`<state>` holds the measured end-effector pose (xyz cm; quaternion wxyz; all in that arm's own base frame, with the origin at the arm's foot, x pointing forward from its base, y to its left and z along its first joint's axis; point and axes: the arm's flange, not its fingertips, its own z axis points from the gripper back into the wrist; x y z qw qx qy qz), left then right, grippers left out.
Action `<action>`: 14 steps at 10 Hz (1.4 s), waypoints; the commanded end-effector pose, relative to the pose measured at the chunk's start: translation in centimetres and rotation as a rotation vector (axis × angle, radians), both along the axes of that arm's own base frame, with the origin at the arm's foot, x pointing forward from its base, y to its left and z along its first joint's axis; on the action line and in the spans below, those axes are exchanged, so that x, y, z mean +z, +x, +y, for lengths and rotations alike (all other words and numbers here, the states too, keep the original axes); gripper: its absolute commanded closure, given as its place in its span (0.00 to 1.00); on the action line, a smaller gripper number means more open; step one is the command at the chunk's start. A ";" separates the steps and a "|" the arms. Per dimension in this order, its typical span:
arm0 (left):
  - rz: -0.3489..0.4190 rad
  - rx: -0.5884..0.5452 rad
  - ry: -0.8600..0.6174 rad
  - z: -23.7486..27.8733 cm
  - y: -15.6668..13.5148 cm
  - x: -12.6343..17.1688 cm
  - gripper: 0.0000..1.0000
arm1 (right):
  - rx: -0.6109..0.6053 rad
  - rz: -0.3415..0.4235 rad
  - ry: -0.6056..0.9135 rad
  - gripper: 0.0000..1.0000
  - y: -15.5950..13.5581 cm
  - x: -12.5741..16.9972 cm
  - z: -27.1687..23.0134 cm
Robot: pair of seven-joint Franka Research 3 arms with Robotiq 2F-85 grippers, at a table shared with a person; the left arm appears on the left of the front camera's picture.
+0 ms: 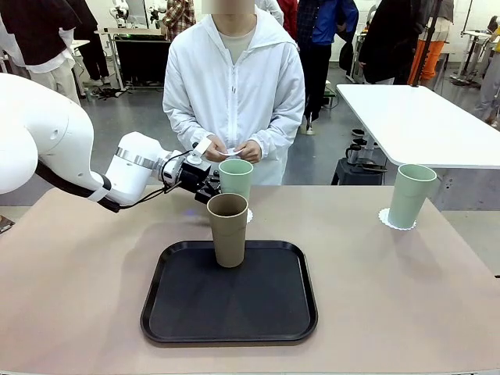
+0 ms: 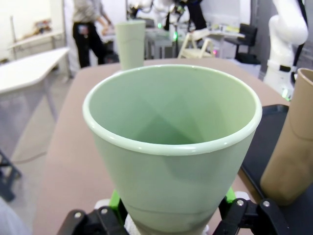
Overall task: Place coasters on the table and set cups on them.
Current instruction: Take one Reusable plastic cup from the Flat Tray and place it on a coaster set by the human.
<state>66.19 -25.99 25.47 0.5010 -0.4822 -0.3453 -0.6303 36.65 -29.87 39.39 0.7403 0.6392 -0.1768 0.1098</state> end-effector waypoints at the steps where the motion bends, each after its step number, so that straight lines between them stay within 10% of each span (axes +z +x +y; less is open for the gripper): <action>1: -0.009 -0.058 0.035 0.1 0.3 -1.4 0.15 | 0.000 0.004 -0.001 0.00 0.0 -0.1 0.1; 2: -0.005 -0.067 0.045 0.1 0.3 -1.6 0.00 | 0.000 0.004 -0.001 0.00 0.0 -0.1 0.1; 14: 0.017 -0.073 0.117 0.9 -0.3 -1.2 0.00 | 0.000 0.004 -0.001 0.00 0.0 -0.1 0.1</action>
